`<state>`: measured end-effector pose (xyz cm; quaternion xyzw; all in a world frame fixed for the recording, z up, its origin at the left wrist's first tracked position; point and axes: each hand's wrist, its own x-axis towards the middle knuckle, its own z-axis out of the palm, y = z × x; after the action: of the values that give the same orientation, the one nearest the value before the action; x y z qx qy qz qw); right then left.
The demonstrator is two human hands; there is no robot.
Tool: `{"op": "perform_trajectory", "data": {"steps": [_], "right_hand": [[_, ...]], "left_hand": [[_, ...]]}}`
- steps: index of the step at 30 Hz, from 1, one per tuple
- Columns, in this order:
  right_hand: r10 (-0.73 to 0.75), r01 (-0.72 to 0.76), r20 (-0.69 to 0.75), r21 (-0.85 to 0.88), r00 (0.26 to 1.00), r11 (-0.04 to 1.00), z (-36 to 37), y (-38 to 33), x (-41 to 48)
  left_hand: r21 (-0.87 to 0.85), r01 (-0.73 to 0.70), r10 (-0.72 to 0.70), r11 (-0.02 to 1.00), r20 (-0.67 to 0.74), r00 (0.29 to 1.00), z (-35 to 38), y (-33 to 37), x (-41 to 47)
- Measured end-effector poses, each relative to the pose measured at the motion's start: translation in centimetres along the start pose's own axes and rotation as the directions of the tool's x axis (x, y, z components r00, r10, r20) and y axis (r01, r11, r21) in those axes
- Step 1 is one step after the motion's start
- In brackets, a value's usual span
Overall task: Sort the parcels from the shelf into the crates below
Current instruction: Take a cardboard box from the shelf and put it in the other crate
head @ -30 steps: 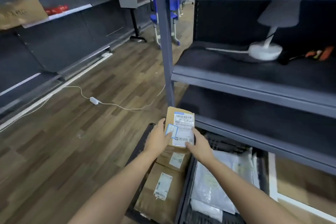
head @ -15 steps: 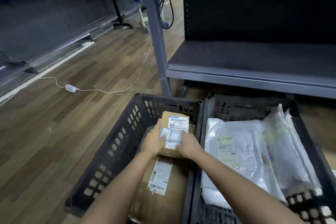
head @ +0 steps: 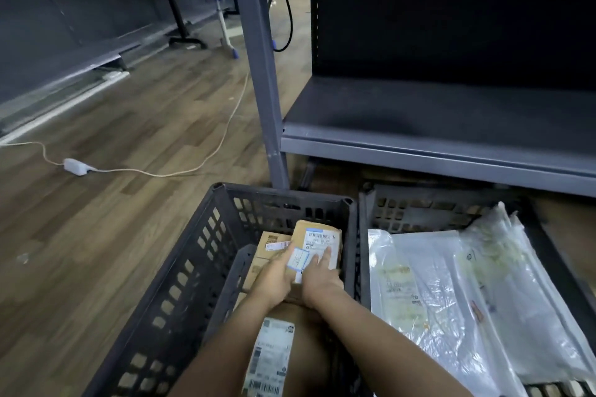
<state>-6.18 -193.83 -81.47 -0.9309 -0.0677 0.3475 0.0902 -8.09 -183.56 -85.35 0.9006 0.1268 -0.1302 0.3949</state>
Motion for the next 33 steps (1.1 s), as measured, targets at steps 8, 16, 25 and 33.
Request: {"op": "perform_trajectory", "data": {"steps": [8,16,25,33], "right_hand": [[0.013,-0.063,-0.1,-0.517,0.995,0.854,1.5,-0.1,1.0],[-0.12,0.06,-0.051,-0.64,0.991,0.766,1.1,1.3,4.0],[-0.1,0.016,-0.091,-0.656,0.991,0.755,3.8,1.2,5.7],[-0.264,0.179,-0.1,-0.509,0.959,0.842,-0.7,1.8,0.8]], "left_hand": [[0.237,-0.126,0.1,0.963,0.119,0.988,0.1,-0.5,0.8],[0.47,-0.259,0.142,0.844,0.271,0.952,-0.4,-1.0,1.6],[0.649,-0.313,0.179,0.693,0.266,0.947,1.2,-0.7,2.3],[0.662,-0.248,0.09,0.707,0.263,0.961,-1.8,3.1,0.3]]}}
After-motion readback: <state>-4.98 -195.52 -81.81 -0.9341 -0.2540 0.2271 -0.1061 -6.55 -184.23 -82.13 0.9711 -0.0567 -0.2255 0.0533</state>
